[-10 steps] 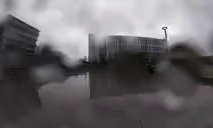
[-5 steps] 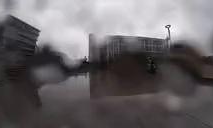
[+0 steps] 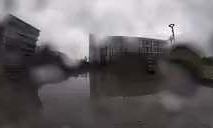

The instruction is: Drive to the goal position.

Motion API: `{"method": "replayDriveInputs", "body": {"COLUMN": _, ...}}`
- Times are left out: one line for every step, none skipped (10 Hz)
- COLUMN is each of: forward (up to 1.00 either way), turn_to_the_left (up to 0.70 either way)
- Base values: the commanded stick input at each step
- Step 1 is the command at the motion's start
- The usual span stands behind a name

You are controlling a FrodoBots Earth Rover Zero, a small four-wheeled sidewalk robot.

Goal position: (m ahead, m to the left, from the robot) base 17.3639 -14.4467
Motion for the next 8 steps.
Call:
{"method": "replayDriveInputs", "body": {"forward": 0.99, "turn_to_the_left": 0.0}}
{"method": "replayDriveInputs", "body": {"forward": 1.0, "turn_to_the_left": 0.0}}
{"method": "replayDriveInputs", "body": {"forward": 1.0, "turn_to_the_left": 0.0}}
{"method": "replayDriveInputs", "body": {"forward": 0.99, "turn_to_the_left": 0.0}}
{"method": "replayDriveInputs", "body": {"forward": 1.0, "turn_to_the_left": 0.0}}
{"method": "replayDriveInputs", "body": {"forward": 1.0, "turn_to_the_left": 0.0}}
{"method": "replayDriveInputs", "body": {"forward": 1.0, "turn_to_the_left": 0.0}}
{"method": "replayDriveInputs", "body": {"forward": 1.0, "turn_to_the_left": 0.0}}
